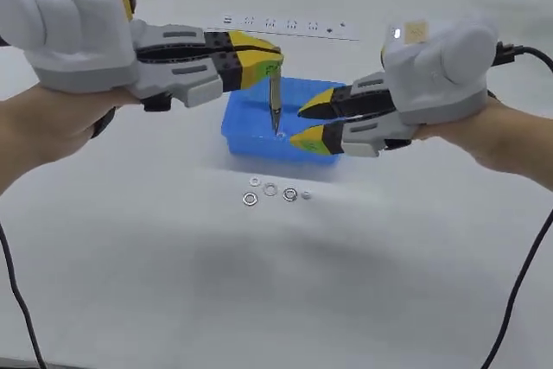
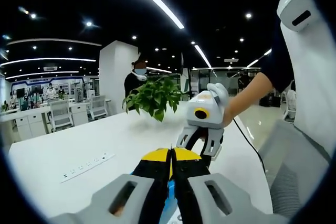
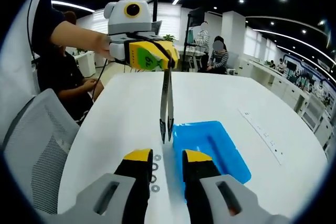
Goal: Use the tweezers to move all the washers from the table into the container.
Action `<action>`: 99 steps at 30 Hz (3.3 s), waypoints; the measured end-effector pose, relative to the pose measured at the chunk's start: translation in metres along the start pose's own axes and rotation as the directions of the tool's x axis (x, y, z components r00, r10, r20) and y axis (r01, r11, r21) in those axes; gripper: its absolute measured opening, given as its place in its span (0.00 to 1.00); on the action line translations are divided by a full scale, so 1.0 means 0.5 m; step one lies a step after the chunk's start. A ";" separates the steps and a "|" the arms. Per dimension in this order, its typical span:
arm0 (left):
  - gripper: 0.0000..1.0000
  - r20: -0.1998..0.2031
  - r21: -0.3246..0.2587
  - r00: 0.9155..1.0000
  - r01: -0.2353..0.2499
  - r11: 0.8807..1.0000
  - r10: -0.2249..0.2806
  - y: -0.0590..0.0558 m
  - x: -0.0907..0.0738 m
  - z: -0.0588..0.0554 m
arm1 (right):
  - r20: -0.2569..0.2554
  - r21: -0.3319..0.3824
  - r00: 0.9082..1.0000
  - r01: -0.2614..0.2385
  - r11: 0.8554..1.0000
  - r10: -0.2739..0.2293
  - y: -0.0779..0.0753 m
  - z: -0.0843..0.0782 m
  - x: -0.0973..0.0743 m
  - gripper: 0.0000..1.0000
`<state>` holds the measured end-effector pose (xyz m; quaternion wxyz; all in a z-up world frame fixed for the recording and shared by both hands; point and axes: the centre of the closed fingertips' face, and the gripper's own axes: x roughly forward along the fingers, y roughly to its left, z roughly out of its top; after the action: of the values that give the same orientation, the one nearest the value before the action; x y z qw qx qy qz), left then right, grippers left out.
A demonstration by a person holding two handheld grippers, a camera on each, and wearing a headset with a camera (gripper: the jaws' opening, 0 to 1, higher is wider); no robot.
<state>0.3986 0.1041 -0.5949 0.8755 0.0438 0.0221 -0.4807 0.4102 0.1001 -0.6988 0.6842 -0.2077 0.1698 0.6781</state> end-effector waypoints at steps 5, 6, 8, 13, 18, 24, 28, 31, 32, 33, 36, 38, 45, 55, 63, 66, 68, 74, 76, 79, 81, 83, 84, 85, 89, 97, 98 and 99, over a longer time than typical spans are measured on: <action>0.04 -0.019 0.007 1.000 0.003 1.000 -0.003 -0.017 -0.020 -0.027 | -0.001 0.026 1.000 0.013 1.000 -0.013 0.006 -0.017 -0.016 0.29; 0.04 -0.023 0.009 1.000 0.009 1.000 -0.009 -0.022 -0.023 -0.032 | 0.002 0.038 1.000 0.013 0.999 -0.013 0.009 -0.018 -0.018 0.30; 0.04 -0.032 0.000 0.999 0.027 1.000 -0.027 -0.034 -0.030 -0.045 | 0.014 0.064 1.000 0.019 0.998 -0.019 0.017 -0.024 -0.023 0.33; 0.04 -0.064 -0.021 0.997 0.029 0.999 -0.030 -0.034 -0.043 -0.090 | 0.001 0.106 1.000 0.028 0.994 -0.028 0.045 -0.055 -0.029 0.39; 0.04 -0.051 -0.046 0.998 0.031 0.998 -0.033 -0.028 -0.047 -0.109 | -0.018 0.141 0.999 0.040 0.989 -0.038 0.071 -0.080 -0.038 0.45; 0.04 -0.076 -0.058 0.997 0.028 0.998 -0.033 -0.024 -0.054 -0.144 | -0.007 0.192 0.996 0.091 0.977 -0.091 0.099 -0.096 -0.043 0.64; 0.04 -0.078 -0.068 0.997 0.022 0.997 -0.027 -0.021 -0.060 -0.159 | -0.044 0.189 0.996 0.085 0.978 -0.078 0.124 -0.123 -0.038 0.69; 0.05 -0.068 -0.080 0.997 0.026 0.996 -0.032 -0.020 -0.062 -0.164 | -0.063 0.195 0.995 0.085 0.977 -0.074 0.133 -0.131 -0.034 0.79; 0.04 -0.065 -0.081 0.997 0.028 0.996 -0.033 -0.020 -0.062 -0.165 | -0.062 0.195 0.995 0.086 0.977 -0.075 0.136 -0.130 -0.033 0.81; 0.04 -0.063 -0.081 0.997 0.028 0.996 -0.033 -0.020 -0.062 -0.166 | -0.066 0.193 0.995 0.087 0.977 -0.076 0.141 -0.130 -0.030 0.85; 0.04 -0.067 -0.074 0.997 0.032 0.997 -0.037 -0.022 -0.062 -0.170 | -0.089 0.182 0.994 0.083 0.980 -0.067 0.154 -0.141 -0.026 0.94; 0.04 -0.065 -0.076 0.997 0.034 0.997 -0.039 -0.020 -0.065 -0.173 | -0.095 0.173 0.994 0.078 0.982 -0.062 0.159 -0.145 -0.025 0.96; 0.04 -0.053 -0.075 0.998 0.031 0.997 -0.035 -0.017 -0.061 -0.176 | -0.105 0.207 0.994 0.060 0.976 -0.038 0.164 -0.159 -0.021 1.00; 0.04 -0.049 -0.071 0.998 0.027 0.997 -0.031 -0.022 -0.056 -0.181 | -0.097 0.221 0.995 0.034 0.975 -0.012 0.171 -0.154 -0.016 0.98; 0.04 -0.059 -0.082 0.998 0.026 0.996 -0.030 -0.032 -0.057 -0.184 | -0.100 0.231 0.995 0.023 0.973 0.000 0.179 -0.156 -0.016 0.97; 0.05 -0.067 -0.092 0.997 0.031 0.995 -0.038 -0.037 -0.058 -0.184 | -0.095 0.233 0.995 0.027 0.972 -0.005 0.174 -0.152 -0.013 0.96; 0.05 -0.071 -0.093 0.997 0.025 0.995 -0.032 -0.037 -0.057 -0.184 | -0.086 0.236 0.996 0.028 0.971 -0.008 0.167 -0.147 -0.008 0.92; 0.05 -0.079 -0.091 0.997 0.014 0.996 -0.021 -0.040 -0.056 -0.184 | -0.065 0.210 0.998 -0.007 0.978 0.021 0.146 -0.124 0.026 0.81; 0.05 -0.082 -0.093 0.996 0.013 0.996 -0.021 -0.042 -0.059 -0.185 | -0.050 0.192 0.998 -0.021 0.981 0.031 0.137 -0.111 0.041 0.76; 0.05 -0.089 -0.097 0.996 0.016 0.995 -0.025 -0.043 -0.068 -0.187 | -0.031 0.169 0.998 -0.047 0.984 0.053 0.125 -0.096 0.064 0.70; 0.05 -0.094 -0.101 0.995 0.015 0.995 -0.024 -0.042 -0.074 -0.189 | -0.036 0.152 0.996 -0.071 0.986 0.077 0.121 -0.090 0.084 0.66; 0.05 -0.099 -0.105 0.995 0.017 0.994 -0.027 -0.043 -0.078 -0.190 | -0.036 0.139 0.995 -0.088 0.986 0.094 0.119 -0.083 0.099 0.63; 0.05 -0.102 -0.105 0.994 0.016 0.994 -0.027 -0.042 -0.080 -0.191 | -0.035 0.132 0.994 -0.099 0.986 0.105 0.118 -0.078 0.111 0.61; 0.05 -0.104 -0.106 0.994 0.016 0.994 -0.027 -0.042 -0.081 -0.192 | -0.036 0.128 0.993 -0.106 0.986 0.111 0.118 -0.075 0.118 0.60; 0.05 -0.106 -0.120 0.994 0.017 0.993 -0.030 -0.045 -0.085 -0.194 | -0.036 0.107 0.990 -0.130 0.986 0.135 0.116 -0.066 0.149 0.53; 0.05 -0.113 -0.121 0.993 0.019 0.992 -0.033 -0.049 -0.086 -0.197 | -0.155 -0.051 0.974 -0.177 0.983 0.167 0.116 -0.092 0.178 0.33; 0.05 -0.114 -0.120 0.993 0.018 0.993 -0.031 -0.049 -0.086 -0.197 | -0.156 -0.057 0.971 -0.190 0.980 0.179 0.119 -0.092 0.181 0.31; 0.05 -0.114 -0.120 0.993 0.016 0.993 -0.030 -0.048 -0.086 -0.197 | -0.157 -0.055 0.970 -0.196 0.979 0.185 0.121 -0.093 0.182 0.29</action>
<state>0.3553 0.1370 -0.6909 0.8683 0.0189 0.1020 -0.4852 0.3540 0.1541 -0.7885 0.5935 -0.2650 0.2164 0.7285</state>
